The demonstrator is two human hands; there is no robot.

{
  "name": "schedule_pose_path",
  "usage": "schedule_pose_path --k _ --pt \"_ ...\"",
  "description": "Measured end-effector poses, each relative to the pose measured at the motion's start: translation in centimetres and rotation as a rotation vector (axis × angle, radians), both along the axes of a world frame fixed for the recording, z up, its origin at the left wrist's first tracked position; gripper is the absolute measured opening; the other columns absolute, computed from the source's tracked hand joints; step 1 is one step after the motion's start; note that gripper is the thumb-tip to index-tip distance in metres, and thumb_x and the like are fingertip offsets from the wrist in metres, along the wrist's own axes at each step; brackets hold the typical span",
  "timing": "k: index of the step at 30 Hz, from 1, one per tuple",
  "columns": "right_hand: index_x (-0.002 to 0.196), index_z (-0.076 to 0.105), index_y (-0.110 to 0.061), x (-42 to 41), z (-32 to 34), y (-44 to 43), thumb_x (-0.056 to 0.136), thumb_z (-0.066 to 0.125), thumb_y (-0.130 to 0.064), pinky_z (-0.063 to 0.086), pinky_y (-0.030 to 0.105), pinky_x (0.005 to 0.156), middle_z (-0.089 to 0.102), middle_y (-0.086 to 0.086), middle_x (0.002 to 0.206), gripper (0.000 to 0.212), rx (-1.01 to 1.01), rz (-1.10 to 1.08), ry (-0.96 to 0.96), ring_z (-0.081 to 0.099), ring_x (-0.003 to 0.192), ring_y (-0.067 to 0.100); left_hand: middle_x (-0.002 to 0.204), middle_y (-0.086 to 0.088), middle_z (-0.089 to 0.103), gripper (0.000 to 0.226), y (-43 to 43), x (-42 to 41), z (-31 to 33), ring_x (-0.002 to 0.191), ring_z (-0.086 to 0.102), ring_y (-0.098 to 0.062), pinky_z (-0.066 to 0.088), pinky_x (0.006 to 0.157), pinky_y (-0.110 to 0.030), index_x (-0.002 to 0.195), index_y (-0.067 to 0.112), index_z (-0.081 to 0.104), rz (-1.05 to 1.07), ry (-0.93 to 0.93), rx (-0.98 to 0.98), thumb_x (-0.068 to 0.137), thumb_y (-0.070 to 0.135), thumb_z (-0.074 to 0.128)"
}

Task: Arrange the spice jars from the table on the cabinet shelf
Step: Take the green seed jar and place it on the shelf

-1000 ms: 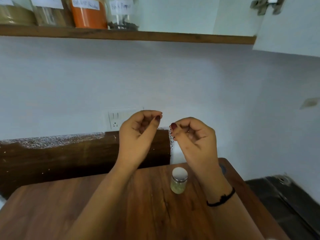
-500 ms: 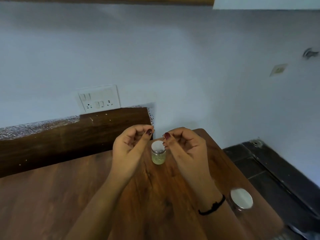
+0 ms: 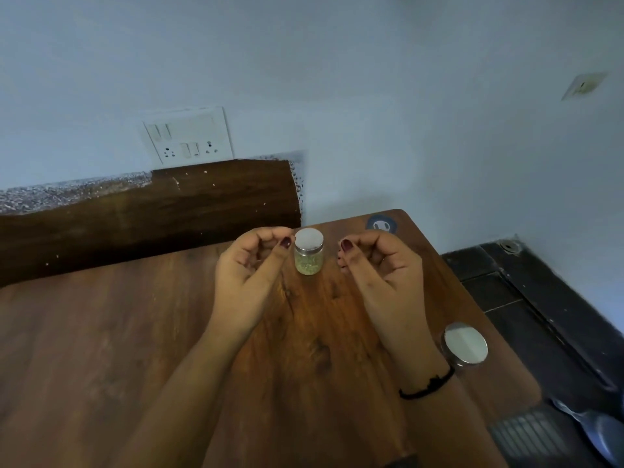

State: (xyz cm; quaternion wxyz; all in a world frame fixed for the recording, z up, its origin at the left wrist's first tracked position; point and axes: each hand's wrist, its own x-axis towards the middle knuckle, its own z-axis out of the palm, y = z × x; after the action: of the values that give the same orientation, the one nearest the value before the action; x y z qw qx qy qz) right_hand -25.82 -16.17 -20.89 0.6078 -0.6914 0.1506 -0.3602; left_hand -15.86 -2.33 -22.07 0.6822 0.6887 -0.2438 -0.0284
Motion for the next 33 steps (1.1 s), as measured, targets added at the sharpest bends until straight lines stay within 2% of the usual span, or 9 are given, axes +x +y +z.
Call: schedule_pose_path --k 3,10,13,16,19,22,25,29,33 --pt "0.099 0.070 -0.006 1.1 -1.4 -0.3 0.089 0.066 -0.008 0.059 0.026 0.075 0.072 0.002 0.091 0.011 0.026 0.005 0.042 0.068 0.084 0.014 0.107 -0.003 0.073 0.022 -0.1 1.2 -1.5 0.100 0.069 -0.011 0.055 0.087 -0.023 0.113 0.006 0.069 -0.002 0.039 0.026 0.092 0.005 0.063" --pt "0.108 0.066 -0.008 5.3 -6.6 -2.5 0.088 0.065 -0.002 0.056 0.022 0.081 0.070 -0.003 0.100 0.021 0.001 -0.016 0.166 0.067 0.093 0.008 0.118 0.005 0.069 0.027 -1.7 6.4 -7.9 0.109 0.066 -0.014 0.056 0.094 -0.047 0.118 0.019 0.067 -0.032 0.118 0.235 0.092 0.013 0.065" --pt "0.112 0.063 -0.014 7.1 -9.2 -3.2 0.087 0.067 -0.005 0.056 0.025 0.085 0.068 -0.005 0.105 0.027 0.030 0.016 0.274 0.065 0.098 0.006 0.126 0.010 0.063 0.034 -2.9 8.4 -10.1 0.112 0.062 -0.006 0.055 0.095 -0.033 0.123 0.025 0.062 -0.020 0.137 0.344 0.089 0.024 0.069" --pt "0.118 0.059 -0.020 8.9 -11.8 -4.0 0.086 0.069 -0.010 0.055 0.029 0.092 0.065 -0.009 0.111 0.035 0.017 0.038 0.390 0.062 0.104 0.003 0.136 0.008 0.056 0.044 -4.4 10.0 -11.9 0.118 0.055 -0.001 0.047 0.095 -0.018 0.128 0.028 0.056 -0.030 0.141 0.419 0.087 0.023 0.072" --pt "0.128 0.052 -0.023 10.9 -14.2 -5.1 0.085 0.072 -0.017 0.049 0.030 0.101 0.058 -0.011 0.125 0.048 -0.064 0.049 0.486 0.055 0.117 0.003 0.143 0.004 0.050 0.059 -5.9 11.8 -13.8 0.128 0.048 -0.008 0.045 0.104 -0.029 0.138 0.026 0.049 -0.036 0.099 0.544 0.085 0.026 0.075" --pt "0.138 0.042 -0.024 12.9 -15.8 -5.9 0.084 0.073 -0.015 0.041 0.021 0.105 0.046 -0.017 0.132 0.063 -0.103 0.118 0.519 0.046 0.124 0.001 0.148 0.003 0.045 0.072 -7.3 13.3 -15.4 0.134 0.043 -0.013 0.040 0.111 -0.037 0.145 0.025 0.042 -0.042 0.067 0.634 0.082 0.030 0.078" --pt "0.146 0.032 -0.022 15.1 -17.2 -6.6 0.084 0.073 -0.015 0.033 0.016 0.105 0.038 -0.019 0.131 0.074 -0.206 0.144 0.581 0.036 0.123 -0.003 0.150 0.000 0.043 0.072 -8.7 14.7 -16.9 0.138 0.038 -0.017 0.030 0.117 -0.036 0.148 0.024 0.038 -0.070 0.033 0.675 0.085 0.033 0.074" --pt "0.149 0.027 -0.020 18.0 -19.8 -7.5 0.083 0.072 -0.013 0.035 0.028 0.113 0.039 -0.001 0.148 0.080 -0.280 0.106 0.626 0.038 0.135 0.012 0.154 -0.003 0.039 0.077 -10.8 16.5 -18.5 0.141 0.036 -0.022 0.026 0.111 -0.024 0.151 0.018 0.033 -0.077 0.101 0.713 0.086 0.030 0.073" --pt "0.149 0.025 -0.015 19.9 -22.0 -7.9 0.081 0.076 -0.025 0.039 0.036 0.112 0.039 0.006 0.150 0.085 -0.329 0.062 0.646 0.042 0.135 0.021 0.155 -0.006 0.037 0.086 -12.2 17.7 -19.8 0.141 0.036 -0.024 0.029 0.113 -0.029 0.152 0.016 0.031 -0.099 0.153 0.702 0.082 0.031 0.078"
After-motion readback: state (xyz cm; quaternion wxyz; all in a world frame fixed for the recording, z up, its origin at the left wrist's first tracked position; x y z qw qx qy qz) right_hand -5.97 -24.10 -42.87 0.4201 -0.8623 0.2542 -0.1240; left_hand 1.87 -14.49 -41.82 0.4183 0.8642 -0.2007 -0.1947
